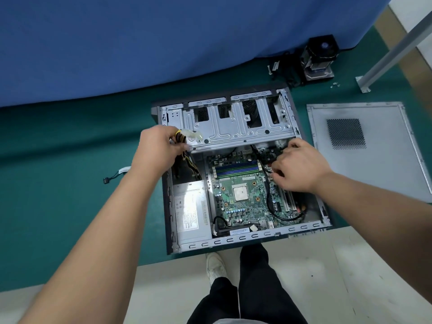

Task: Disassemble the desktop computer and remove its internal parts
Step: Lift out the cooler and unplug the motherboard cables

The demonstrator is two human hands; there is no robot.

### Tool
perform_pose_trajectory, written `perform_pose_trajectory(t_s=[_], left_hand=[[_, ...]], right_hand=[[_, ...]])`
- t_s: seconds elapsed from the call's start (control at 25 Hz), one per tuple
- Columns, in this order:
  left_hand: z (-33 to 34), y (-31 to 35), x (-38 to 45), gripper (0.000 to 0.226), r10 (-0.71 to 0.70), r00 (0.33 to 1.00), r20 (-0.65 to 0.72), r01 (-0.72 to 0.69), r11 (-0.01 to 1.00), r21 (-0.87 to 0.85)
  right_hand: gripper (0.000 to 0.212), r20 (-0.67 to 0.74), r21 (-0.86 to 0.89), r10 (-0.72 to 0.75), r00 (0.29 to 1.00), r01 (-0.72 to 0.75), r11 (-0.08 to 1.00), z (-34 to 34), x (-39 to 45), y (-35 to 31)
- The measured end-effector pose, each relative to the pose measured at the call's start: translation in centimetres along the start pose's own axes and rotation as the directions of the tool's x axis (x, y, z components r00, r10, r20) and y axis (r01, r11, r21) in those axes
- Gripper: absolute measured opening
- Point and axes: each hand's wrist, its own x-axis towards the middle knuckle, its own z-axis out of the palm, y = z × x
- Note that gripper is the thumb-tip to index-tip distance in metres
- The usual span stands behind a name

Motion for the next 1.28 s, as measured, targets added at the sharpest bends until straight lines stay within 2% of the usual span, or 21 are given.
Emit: perform_pose_trajectory(t_s=[0.44, 0.6, 0.72, 0.8, 0.88, 1.0, 1.16, 1.28], left_hand=[[-1.1, 2.6, 2.5, 0.015, -0.036, 0.978, 0.207, 0.015, 0.995, 0.101], [-1.0, 2.9, 2.9, 0.019, -0.029, 0.981, 0.19, 0.008, 0.994, 0.11], [0.0, 2.7, 2.5, 0.033, -0.068, 0.987, 0.147, 0.068, 0.998, 0.004], [0.9, 2.4, 2.2, 0.034, -0.071, 0.996, 0.063, 0.074, 0.996, -0.057], [1.8, 2.1, 1.7, 0.026, -0.023, 0.999, -0.023, 0.022, 0.999, -0.029], [3.1, 1.8, 0.7, 0.005, 0.093, 0.993, -0.076, -0.086, 0.992, 0.095], [4.3, 0.5, -0.6, 0.017, 0.227, 0.972, -0.056, -0.217, 0.966, 0.143], [4.9, -1.4, -2.0, 0.027, 0.349, 0.935, -0.059, -0.324, 0.911, 0.256]], right_hand=[[0.047, -0.008, 0.001, -0.004, 1.0, 0.004, 1.0, 0.0, 0.0, 0.1], [0.047, -0.016, 0.011, 0.001, 1.0, -0.001, 1.0, -0.1, 0.0, 0.0], [0.047, -0.021, 0.015, 0.006, 1.0, -0.006, 1.0, -0.1, 0.0, 0.1], [0.047, -0.024, 0.016, 0.006, 1.0, -0.006, 1.0, -0.1, -0.1, 0.1], [0.047, -0.022, 0.015, 0.006, 1.0, -0.006, 1.0, -0.1, 0.0, 0.1], [0.047, -0.017, 0.022, 0.008, 1.0, -0.008, 1.0, -0.1, 0.0, 0.1], [0.047, -0.023, 0.02, 0.008, 1.0, -0.008, 1.0, -0.1, 0.1, 0.2], [0.047, -0.019, 0.014, 0.011, 1.0, -0.011, 1.0, 0.0, 0.1, 0.0]])
